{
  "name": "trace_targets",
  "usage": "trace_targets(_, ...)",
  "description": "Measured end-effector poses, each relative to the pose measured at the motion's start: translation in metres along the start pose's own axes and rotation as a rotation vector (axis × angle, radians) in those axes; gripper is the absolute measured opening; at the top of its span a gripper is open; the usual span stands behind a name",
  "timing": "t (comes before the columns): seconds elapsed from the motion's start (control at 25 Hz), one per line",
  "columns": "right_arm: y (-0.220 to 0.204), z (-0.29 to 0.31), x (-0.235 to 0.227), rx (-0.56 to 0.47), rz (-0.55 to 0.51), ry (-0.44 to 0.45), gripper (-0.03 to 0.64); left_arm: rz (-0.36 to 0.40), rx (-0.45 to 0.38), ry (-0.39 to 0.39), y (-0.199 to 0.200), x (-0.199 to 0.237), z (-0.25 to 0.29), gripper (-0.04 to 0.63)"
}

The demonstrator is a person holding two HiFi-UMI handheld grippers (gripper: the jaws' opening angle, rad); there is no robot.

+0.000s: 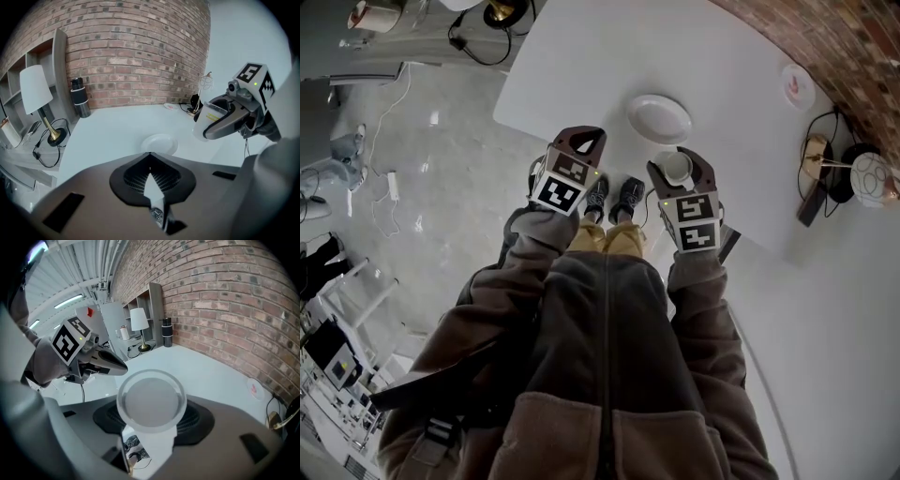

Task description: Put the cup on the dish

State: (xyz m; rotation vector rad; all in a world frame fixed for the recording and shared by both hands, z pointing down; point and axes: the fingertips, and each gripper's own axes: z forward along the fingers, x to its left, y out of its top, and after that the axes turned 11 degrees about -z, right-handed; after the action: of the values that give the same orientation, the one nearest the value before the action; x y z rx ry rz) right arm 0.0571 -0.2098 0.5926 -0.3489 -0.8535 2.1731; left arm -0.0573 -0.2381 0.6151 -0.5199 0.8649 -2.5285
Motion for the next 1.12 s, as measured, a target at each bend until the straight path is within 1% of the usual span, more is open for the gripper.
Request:
trace_targets(0.16, -0.008, 0.020, -0.008, 0.011, -0.021, 0.002, 0.259, -0.022, 0.020, 0.001, -0.013, 0.005, 0.013, 0.006)
trace_targets(0.28, -0.017, 0.037, -0.016, 0.030, -0.026, 0.002, 0.259, -0.046, 0.051, 0.003, -0.024, 0.009, 0.023, 0.006)
trace_targets(0.44, -0.026, 0.057, -0.021, 0.045, -0.041, 0.004, 0.259, -0.045, 0.065, -0.008, -0.036, 0.011, 0.034, 0.006)
trace_targets(0.64, -0.034, 0.078, -0.033, 0.051, -0.053, -0.018, 0.259, -0.048, 0.053, -0.015, -0.037, 0.014, 0.043, 0.006)
trace_targets(0.84, -0.037, 0.101, -0.044, 0.057, -0.073, -0.021, 0.259, -0.053, 0.059, -0.011, -0.037, 0.019, 0.050, 0.006)
trace_targets(1.12, -0.043, 0.127, -0.052, 0.071, -0.082, -0.029, 0.259, -0.070, 0.074, -0.004, -0.047, 0.025, 0.054, 0.006)
